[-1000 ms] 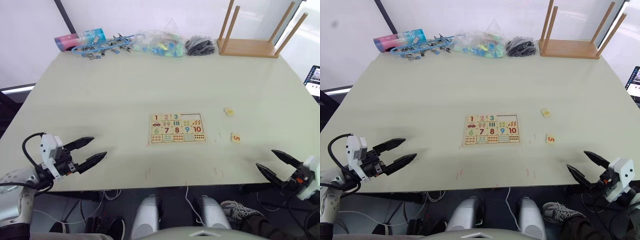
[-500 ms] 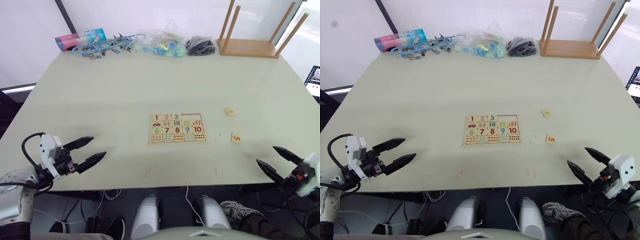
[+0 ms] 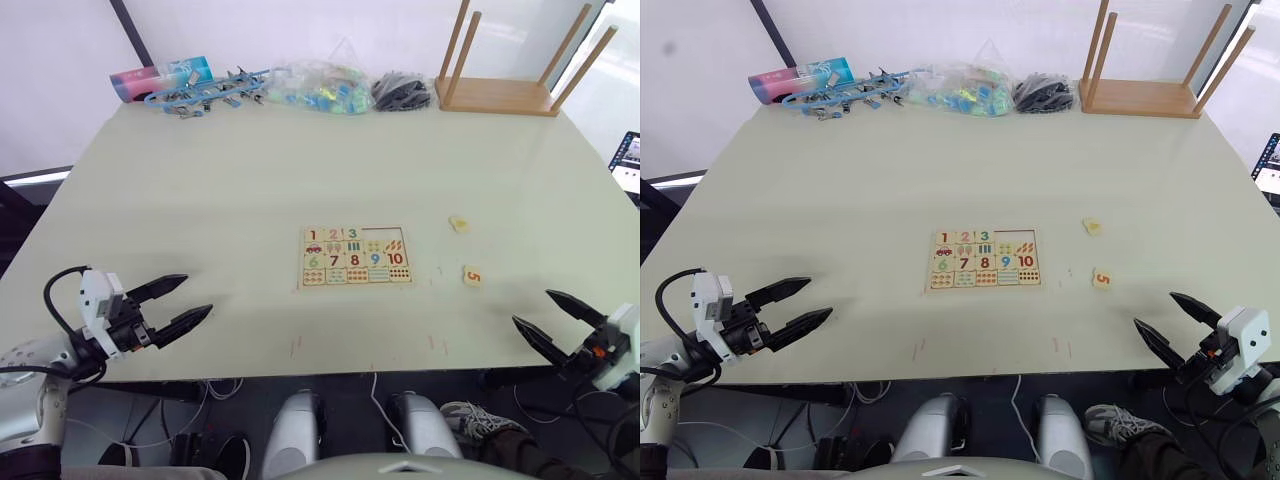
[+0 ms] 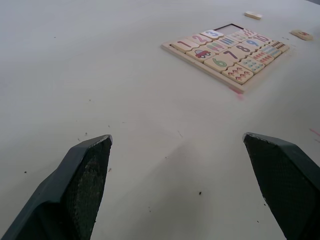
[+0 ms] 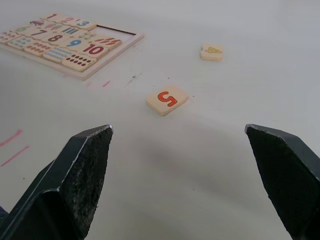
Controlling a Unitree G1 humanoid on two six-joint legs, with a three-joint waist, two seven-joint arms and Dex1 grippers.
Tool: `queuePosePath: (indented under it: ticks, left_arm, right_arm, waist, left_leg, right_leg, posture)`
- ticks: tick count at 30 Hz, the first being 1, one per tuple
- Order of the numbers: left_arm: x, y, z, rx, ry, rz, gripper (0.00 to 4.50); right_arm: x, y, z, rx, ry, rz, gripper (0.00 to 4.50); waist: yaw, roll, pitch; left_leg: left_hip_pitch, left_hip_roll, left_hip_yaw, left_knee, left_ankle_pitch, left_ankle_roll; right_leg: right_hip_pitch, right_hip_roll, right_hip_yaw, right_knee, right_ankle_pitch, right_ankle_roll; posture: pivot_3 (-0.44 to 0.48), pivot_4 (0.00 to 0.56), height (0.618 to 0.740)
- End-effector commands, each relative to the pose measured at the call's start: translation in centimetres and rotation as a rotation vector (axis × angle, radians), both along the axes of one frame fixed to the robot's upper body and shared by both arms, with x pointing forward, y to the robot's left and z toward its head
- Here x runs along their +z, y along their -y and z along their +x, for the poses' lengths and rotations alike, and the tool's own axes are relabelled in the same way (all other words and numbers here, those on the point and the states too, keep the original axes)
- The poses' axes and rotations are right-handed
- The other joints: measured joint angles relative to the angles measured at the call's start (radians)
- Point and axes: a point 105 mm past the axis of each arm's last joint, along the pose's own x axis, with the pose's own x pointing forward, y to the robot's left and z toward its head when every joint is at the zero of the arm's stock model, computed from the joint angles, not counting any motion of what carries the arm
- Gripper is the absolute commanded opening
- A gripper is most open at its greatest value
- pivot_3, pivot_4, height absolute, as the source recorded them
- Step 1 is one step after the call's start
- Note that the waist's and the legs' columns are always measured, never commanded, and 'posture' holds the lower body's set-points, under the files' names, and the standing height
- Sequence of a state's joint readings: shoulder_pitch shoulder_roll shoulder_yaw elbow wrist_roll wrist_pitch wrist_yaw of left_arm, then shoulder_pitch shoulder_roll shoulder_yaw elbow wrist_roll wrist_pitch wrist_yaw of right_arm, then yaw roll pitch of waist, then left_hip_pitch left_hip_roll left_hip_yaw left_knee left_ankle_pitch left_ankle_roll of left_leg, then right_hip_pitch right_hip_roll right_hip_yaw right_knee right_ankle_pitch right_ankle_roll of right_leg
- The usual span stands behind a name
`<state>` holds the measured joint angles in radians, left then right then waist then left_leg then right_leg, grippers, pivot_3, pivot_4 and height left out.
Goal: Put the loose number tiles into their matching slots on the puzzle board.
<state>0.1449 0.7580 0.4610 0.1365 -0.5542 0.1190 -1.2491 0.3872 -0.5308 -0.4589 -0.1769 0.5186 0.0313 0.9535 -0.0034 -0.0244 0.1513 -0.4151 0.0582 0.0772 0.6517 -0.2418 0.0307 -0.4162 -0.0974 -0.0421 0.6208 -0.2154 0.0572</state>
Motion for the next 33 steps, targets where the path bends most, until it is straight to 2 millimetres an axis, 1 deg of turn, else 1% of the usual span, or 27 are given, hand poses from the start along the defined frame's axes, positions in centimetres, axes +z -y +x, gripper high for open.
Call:
queuePosePath:
  ticks: [1,8,12,14,17,20,25,31,33]
  left_arm:
    - [0.8,-0.2,-0.1,-0.005,0.044,-0.001,4.5]
    - [1.1,-0.1,0.1,-0.025,0.057,0.001,4.5]
    - [1.3,0.4,0.5,-0.048,0.069,0.0,4.5]
    - [1.6,0.8,0.8,-0.071,0.078,0.0,4.5]
    - [2.3,1.7,1.3,-0.12,0.098,-0.005,4.5]
    - [2.7,2.2,1.5,-0.154,0.108,-0.007,4.5]
    - [3.4,3.2,1.8,-0.227,0.128,-0.007,4.5]
    - [4.1,3.9,2.1,-0.288,0.147,0.001,4.5]
    - [4.3,4.2,2.1,-0.299,0.152,-0.001,4.5]
  right_arm:
    - [1.0,0.3,0.1,0.003,0.042,-0.022,4.44]
    - [0.9,0.6,0.6,-0.014,0.041,-0.01,4.44]
    - [1.4,0.6,1.7,-0.043,0.056,-0.003,4.44]
    - [1.8,0.3,2.4,-0.048,0.06,-0.007,4.44]
    - [2.5,-0.6,4.2,-0.059,0.057,0.0,4.44]
    - [2.7,-1.1,5.4,-0.064,0.038,-0.002,4.44]
    - [2.9,-2.4,8.1,-0.053,-0.009,-0.039,4.44]
    - [3.0,-2.8,11.5,-0.095,-0.06,-0.121,4.44]
    - [2.8,-2.8,12.3,-0.116,-0.084,-0.131,4.44]
  waist:
    - [0.0,0.0,0.0]
    - [0.0,0.0,0.0]
    - [0.0,0.0,0.0]
    - [-0.001,0.0,0.0]
    - [-0.001,0.0,0.0]
    - [-0.001,0.0,0.0]
    - [-0.002,0.0,0.0]
    - [-0.004,0.0,0.0]
    - [-0.004,0.0,0.0]
  left_leg:
    - [0.0,0.0,0.0,0.0,0.0,0.0]
    - [0.0,0.0,0.0,0.0,0.0,0.0]
    - [0.0,0.0,0.0,0.0,0.0,0.0]
    - [0.0,0.0,0.0,0.0,0.0,0.0]
    - [0.0,-0.001,0.0,0.001,0.0,0.0]
    - [0.0,-0.001,0.0,0.001,0.003,0.005]
    - [0.0,-0.002,0.0,0.001,0.003,0.005]
    - [0.0,-0.002,0.001,0.002,0.003,0.005]
    - [0.0,-0.002,0.001,0.002,0.003,0.005]
  right_leg:
    - [0.0,0.0,0.0,0.0,0.0,0.0]
    - [0.0,0.0,0.0,0.0,0.0,0.0]
    - [0.0,0.0,0.0,0.0,0.0,-0.001]
    - [0.0,0.0,0.0,0.0,0.002,-0.003]
    - [0.0,0.001,0.0,0.001,0.002,-0.003]
    - [0.0,0.001,0.0,0.001,0.002,-0.004]
    - [0.001,0.002,0.0,0.001,0.002,-0.004]
    - [0.001,0.003,0.0,0.002,0.003,-0.004]
    - [0.001,0.003,0.0,0.002,0.003,-0.004]
  posture:
    - [0.0,0.15,0.737]
    - [0.0,0.15,0.737]
    - [0.0,0.15,0.737]
    - [0.0,0.15,0.737]
    - [0.0,0.15,0.737]
    - [0.0,0.15,0.737]
    - [0.0,0.15,0.737]
    - [0.0,0.15,0.737]
    - [0.0,0.15,0.737]
